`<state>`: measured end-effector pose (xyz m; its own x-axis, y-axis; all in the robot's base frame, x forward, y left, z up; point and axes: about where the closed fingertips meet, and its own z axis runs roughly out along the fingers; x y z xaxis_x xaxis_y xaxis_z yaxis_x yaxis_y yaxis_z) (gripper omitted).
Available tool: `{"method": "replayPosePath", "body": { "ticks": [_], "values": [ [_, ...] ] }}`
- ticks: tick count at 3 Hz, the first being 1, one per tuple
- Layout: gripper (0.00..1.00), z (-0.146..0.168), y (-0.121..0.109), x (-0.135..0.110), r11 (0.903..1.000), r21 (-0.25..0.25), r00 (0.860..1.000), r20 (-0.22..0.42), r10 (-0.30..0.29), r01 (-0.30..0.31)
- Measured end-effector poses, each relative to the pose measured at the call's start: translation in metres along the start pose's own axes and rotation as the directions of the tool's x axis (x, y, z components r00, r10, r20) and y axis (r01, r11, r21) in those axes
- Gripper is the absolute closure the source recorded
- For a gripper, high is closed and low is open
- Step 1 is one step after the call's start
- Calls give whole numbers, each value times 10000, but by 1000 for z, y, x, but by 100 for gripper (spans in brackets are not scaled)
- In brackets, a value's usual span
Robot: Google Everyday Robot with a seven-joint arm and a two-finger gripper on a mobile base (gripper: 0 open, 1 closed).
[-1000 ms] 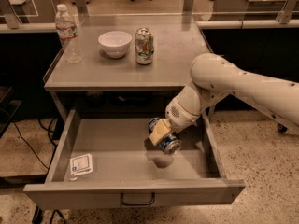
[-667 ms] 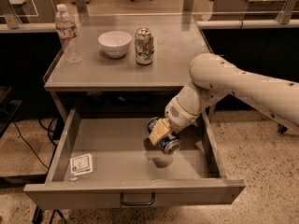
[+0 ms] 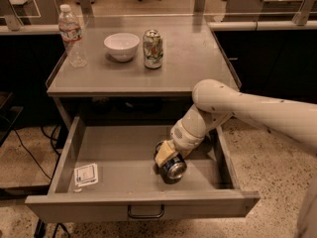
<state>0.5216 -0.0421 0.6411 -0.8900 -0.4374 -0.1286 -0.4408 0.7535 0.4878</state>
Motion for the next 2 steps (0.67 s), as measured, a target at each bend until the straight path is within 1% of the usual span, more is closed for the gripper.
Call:
{"method": "replayPosePath", "body": {
  "ticks": [1, 2],
  "values": [
    [100, 14, -8, -4, 9995, 62, 9995, -35, 310, -310],
    [100, 13, -13, -10, 9987, 290, 9991, 32, 428, -429]
  ]
}}
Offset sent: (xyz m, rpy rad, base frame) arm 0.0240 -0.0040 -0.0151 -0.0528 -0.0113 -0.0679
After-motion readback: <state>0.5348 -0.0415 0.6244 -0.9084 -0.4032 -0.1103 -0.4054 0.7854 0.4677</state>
